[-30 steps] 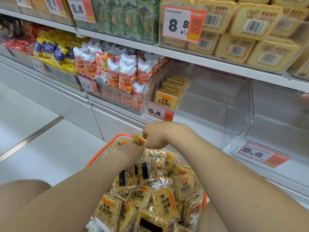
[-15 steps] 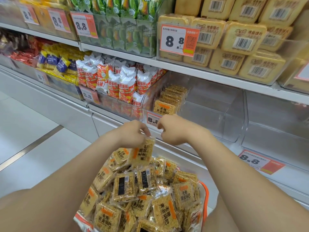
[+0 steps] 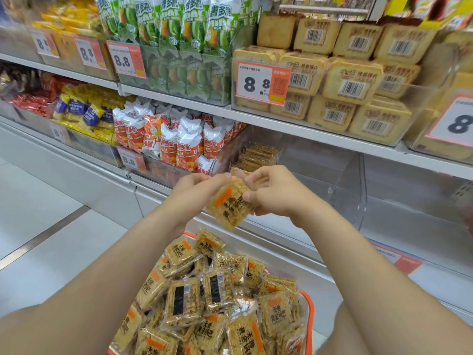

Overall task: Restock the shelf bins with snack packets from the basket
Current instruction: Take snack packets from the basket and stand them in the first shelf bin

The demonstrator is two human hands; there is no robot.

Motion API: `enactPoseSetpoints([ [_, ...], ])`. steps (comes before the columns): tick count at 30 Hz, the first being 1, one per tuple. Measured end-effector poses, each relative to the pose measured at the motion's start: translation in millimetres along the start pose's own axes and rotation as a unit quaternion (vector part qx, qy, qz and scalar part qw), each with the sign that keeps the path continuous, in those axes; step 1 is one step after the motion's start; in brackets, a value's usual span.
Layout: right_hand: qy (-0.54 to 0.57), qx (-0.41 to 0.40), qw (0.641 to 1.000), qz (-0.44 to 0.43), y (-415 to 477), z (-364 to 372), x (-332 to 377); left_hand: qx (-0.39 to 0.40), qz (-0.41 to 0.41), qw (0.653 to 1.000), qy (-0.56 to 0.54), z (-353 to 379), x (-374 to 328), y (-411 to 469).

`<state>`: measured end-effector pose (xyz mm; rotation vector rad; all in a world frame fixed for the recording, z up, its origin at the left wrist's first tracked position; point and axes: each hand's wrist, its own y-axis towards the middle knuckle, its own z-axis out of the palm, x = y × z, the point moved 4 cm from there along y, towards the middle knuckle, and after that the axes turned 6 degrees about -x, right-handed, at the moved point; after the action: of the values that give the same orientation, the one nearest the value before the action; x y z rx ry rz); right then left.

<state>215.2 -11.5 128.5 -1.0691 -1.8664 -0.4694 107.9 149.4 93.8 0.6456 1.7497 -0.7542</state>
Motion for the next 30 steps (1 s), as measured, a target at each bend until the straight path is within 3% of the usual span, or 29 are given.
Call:
enactPoseSetpoints([
  [3, 0.094, -0.023, 0.994, 0.049, 4.4, -9.4, -5.7, 0.010, -0.045, 0.994, -0.102, 6.3, -1.1, -0.8],
  [6, 0.087, -0.020, 0.995, 0.041, 8.1, -17.7, -13.1, 0.011, -0.035, 0.982, -0.186, 8.0, -3.3, -0.7],
  [19, -0.037, -0.036, 0.995, -0.082, 13.8, -19.9, -15.9, -0.008, 0.052, 0.992, -0.118, 11.9, -8.0, 6.8],
  [22, -0.020, -0.099, 0.990, -0.094, 24.7, -25.1, -17.2, -0.064, 0.090, 0.993, -0.029, 6.3, -13.5, 14.2],
  [25, -0.004, -0.199, 0.974, -0.103, 35.7, -35.7, -18.9, -0.098, 0.152, 0.974, 0.134, 3.3, -18.1, 20.0],
  [28, -0.051, -0.218, 0.971, -0.085, 46.2, -37.6, -28.4, -0.080, 0.234, 0.906, 0.343, 7.7, -13.0, 24.2],
  [30, -0.093, -0.203, 0.973, -0.060, 56.4, -31.9, -38.5, -0.055, 0.249, 0.872, 0.417, 11.5, -7.7, 26.3],
])
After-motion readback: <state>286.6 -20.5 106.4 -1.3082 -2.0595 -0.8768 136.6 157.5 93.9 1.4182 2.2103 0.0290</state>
